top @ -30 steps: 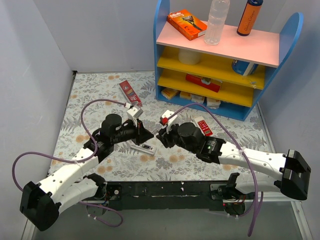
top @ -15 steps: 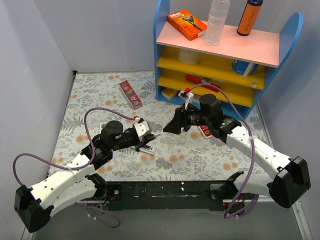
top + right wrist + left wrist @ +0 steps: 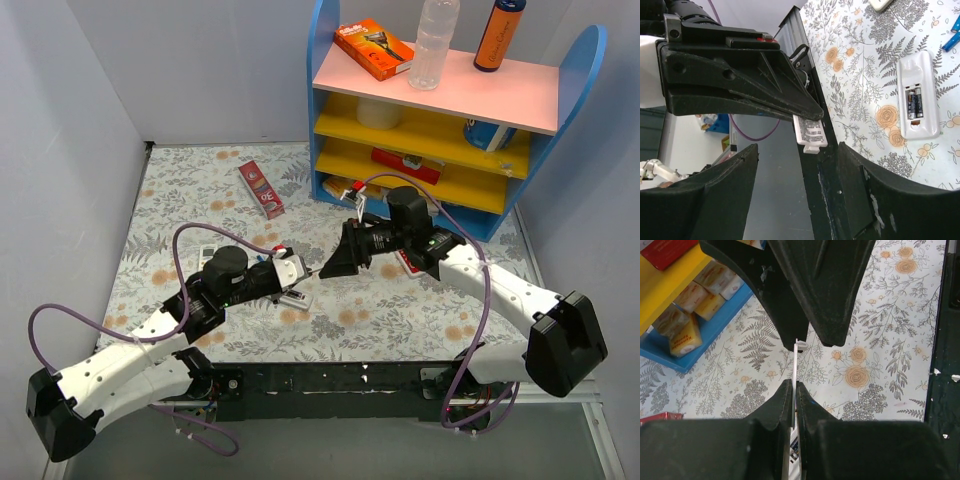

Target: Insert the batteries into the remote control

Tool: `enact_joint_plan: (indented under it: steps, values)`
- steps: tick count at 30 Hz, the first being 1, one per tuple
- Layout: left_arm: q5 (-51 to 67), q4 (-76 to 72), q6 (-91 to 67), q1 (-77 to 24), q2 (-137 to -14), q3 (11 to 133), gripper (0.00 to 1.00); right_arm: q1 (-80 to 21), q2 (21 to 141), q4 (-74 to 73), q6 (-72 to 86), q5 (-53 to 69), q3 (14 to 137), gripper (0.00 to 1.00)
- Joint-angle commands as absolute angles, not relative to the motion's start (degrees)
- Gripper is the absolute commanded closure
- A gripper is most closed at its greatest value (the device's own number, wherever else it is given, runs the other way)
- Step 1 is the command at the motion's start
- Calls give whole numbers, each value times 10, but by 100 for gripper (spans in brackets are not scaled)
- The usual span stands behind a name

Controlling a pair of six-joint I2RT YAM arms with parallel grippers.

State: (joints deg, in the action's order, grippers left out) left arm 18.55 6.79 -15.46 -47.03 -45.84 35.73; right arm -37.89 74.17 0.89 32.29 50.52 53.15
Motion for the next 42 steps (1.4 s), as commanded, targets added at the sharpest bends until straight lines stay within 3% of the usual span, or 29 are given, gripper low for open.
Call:
enact_joint_plan:
  steps: [1,33,39,42]
  values:
    - [182,46,-140,-480,-442,362,100,-376,755,54,340,537,550,29]
    - [184,40,-136,-490,-451,352,100,-377,783,109,375,568,554,44]
    - [181,40,-134,-492,-451,350,100,-377,787,108,374,566,551,57]
    - [176,41,-134,-492,-450,347,100,-377,791,105,370,567,552,69]
